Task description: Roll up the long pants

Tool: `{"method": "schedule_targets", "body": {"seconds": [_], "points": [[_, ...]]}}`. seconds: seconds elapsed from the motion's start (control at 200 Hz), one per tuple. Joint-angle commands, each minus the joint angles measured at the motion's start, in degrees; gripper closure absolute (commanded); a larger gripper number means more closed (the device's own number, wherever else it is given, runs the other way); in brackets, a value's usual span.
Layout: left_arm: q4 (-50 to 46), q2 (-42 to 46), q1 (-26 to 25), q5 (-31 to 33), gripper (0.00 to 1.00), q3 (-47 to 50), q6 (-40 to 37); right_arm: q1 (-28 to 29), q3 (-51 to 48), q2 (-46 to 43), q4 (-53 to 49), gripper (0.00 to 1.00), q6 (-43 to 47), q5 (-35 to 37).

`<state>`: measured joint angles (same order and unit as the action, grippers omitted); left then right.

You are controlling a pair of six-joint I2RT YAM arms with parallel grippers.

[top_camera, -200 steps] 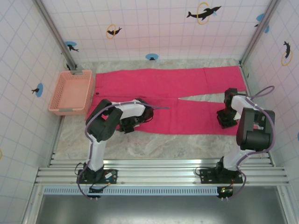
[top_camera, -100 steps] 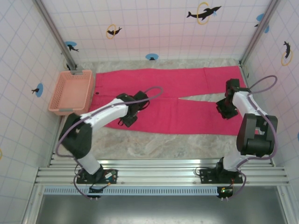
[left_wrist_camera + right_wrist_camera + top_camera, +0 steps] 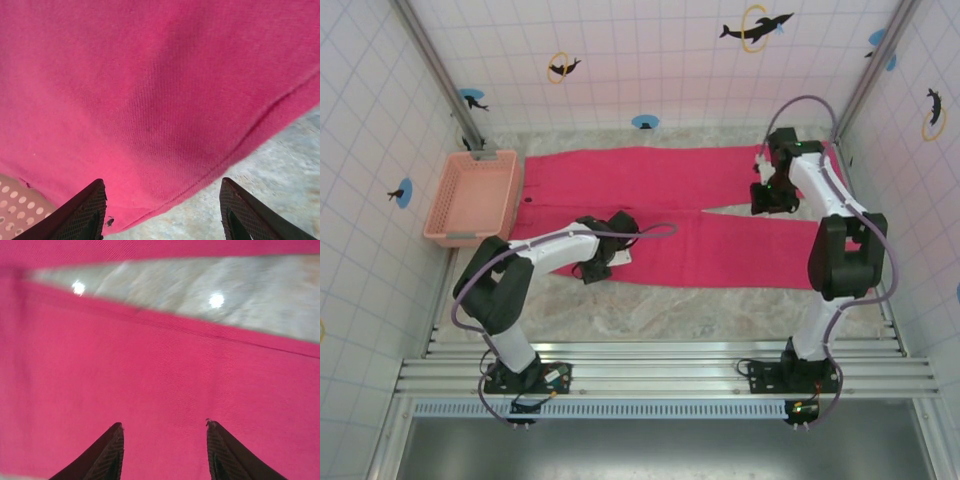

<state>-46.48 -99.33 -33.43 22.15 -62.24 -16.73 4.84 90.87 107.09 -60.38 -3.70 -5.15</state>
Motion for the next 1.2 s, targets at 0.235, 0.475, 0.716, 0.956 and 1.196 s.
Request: {"method": "schedule_targets", "body": {"seconds": [0.235,0.475,0.716,0.956,1.196], "points": [[-19.9,-11.2,2.2,6.5,0.35,-16.5,12.0,17.5,-13.5,-6.5,-2.2,0.53,22.4,7.8],[-16.5,-10.8,4.3,0.9,0.33,-14.9,13.9,28.7,-22.4,-10.7,-0.6,0.53,23.9,15.4],[-17.6,-11.1,8.0,0.4,0.32,-16.0,13.7,32.1,-29.4,-13.9,3.2,0.51,24.5,19.4],[-18.3,-7.2,14.5,-1.1,0.30,-14.4,15.4,32.6,-29.0,-8.7,6.6,0.52,22.6,20.6],[-18.6,-4.1,17.1,-0.4,0.30,-12.8,15.7,32.9,-28.9,-5.8,7.6,0.53,22.3,18.9]]}}
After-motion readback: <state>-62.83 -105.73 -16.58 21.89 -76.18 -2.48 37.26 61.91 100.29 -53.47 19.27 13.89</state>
